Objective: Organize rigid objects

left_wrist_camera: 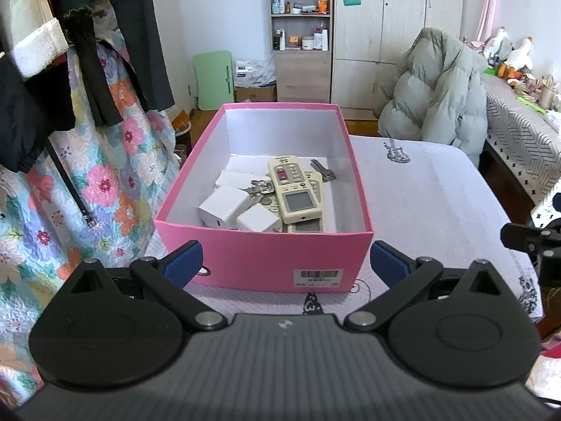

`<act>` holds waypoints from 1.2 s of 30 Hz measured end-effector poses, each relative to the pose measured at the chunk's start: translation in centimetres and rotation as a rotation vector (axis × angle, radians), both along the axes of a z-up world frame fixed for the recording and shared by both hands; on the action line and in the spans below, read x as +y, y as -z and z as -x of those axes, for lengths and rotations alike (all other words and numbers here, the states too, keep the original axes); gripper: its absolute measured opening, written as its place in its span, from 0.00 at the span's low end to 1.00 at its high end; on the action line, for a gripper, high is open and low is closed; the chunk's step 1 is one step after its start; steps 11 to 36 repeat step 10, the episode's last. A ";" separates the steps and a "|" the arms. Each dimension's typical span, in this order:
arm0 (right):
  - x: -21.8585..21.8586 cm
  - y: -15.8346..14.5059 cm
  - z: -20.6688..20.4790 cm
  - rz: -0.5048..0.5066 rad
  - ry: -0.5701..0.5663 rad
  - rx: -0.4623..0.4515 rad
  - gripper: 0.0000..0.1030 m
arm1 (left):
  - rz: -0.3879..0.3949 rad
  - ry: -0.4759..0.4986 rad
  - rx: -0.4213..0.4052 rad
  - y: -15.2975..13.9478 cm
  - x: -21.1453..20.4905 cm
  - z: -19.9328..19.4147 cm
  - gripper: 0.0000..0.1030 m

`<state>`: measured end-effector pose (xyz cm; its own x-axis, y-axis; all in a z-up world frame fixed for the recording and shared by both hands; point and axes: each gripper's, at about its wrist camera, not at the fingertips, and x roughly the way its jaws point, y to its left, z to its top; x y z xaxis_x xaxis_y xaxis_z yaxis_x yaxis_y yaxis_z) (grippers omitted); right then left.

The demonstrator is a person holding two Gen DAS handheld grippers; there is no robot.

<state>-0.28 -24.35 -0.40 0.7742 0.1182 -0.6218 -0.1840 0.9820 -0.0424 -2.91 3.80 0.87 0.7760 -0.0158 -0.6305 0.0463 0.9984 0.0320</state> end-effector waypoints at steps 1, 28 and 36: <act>0.0 0.0 0.0 -0.001 0.001 0.002 0.97 | -0.004 -0.001 -0.001 0.0 0.0 0.0 1.00; 0.1 0.3 -0.3 0.017 0.007 0.019 0.97 | -0.007 0.019 -0.002 0.1 -0.2 0.0 1.00; 0.1 0.3 -0.3 0.017 0.007 0.019 0.97 | -0.007 0.019 -0.002 0.1 -0.2 0.0 1.00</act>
